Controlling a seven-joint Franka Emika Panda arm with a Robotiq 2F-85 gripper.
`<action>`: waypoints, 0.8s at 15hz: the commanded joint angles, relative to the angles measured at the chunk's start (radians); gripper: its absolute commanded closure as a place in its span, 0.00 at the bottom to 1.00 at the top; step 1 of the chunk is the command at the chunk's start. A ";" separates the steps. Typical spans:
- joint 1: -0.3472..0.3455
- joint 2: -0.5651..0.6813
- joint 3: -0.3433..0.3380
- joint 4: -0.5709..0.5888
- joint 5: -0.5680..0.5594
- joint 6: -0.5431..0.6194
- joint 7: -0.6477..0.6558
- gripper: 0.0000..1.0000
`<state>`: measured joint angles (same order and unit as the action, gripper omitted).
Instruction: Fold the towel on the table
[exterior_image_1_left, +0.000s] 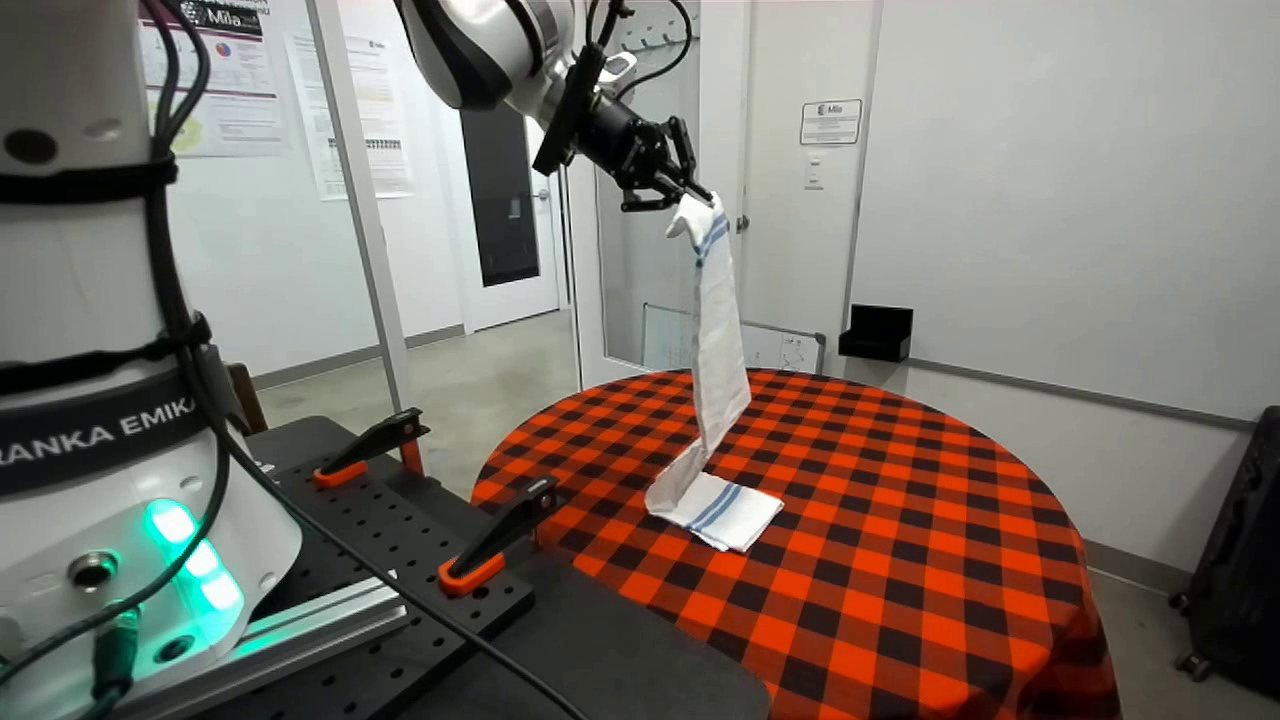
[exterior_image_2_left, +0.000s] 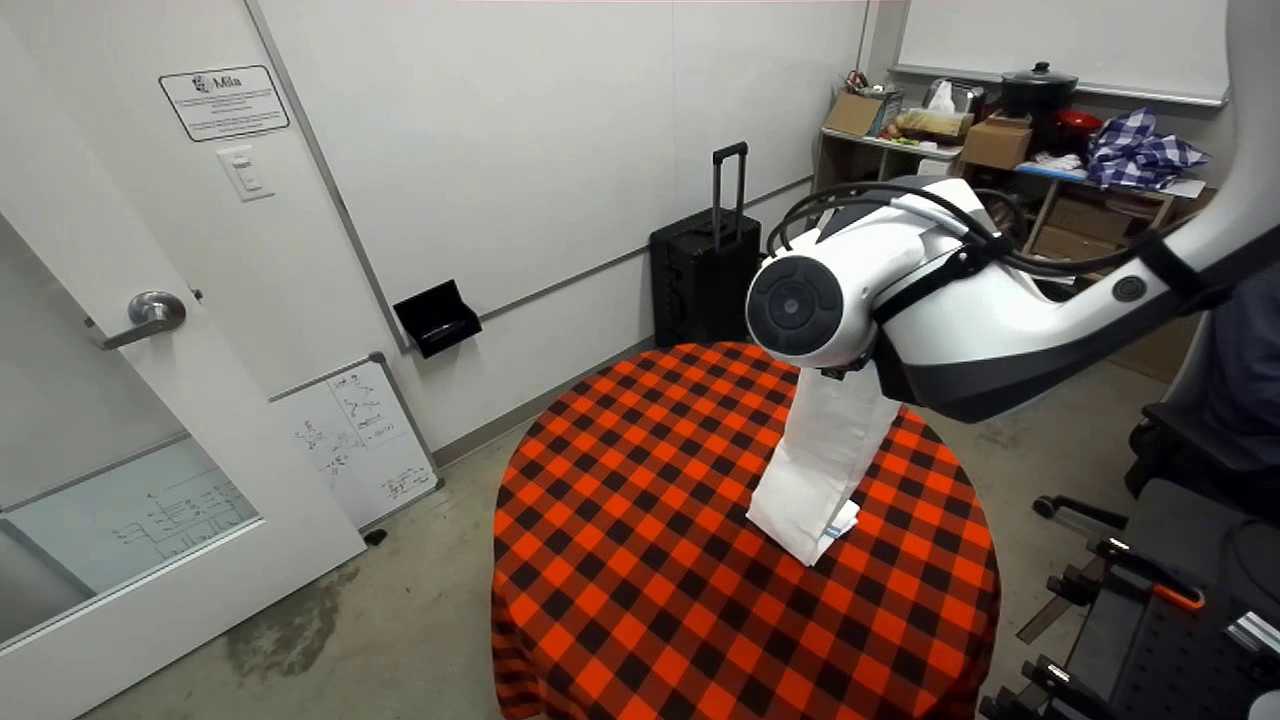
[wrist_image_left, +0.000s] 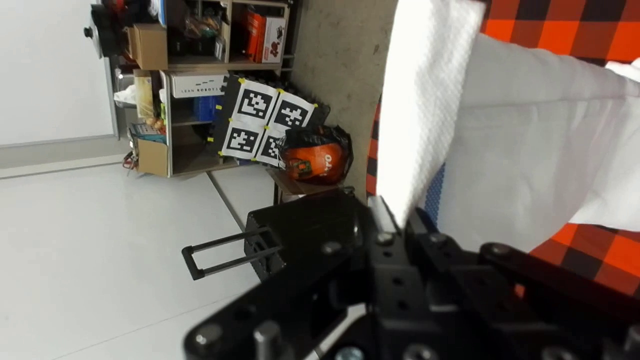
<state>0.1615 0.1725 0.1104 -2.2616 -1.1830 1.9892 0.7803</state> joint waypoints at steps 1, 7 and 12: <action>0.007 0.087 0.004 0.070 0.011 -0.096 0.025 0.99; 0.020 0.214 0.015 0.156 0.041 -0.126 0.003 0.99; 0.026 0.317 0.015 0.234 0.108 -0.114 -0.016 0.99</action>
<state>0.1798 0.4193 0.1233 -2.1007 -1.1234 1.9006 0.7896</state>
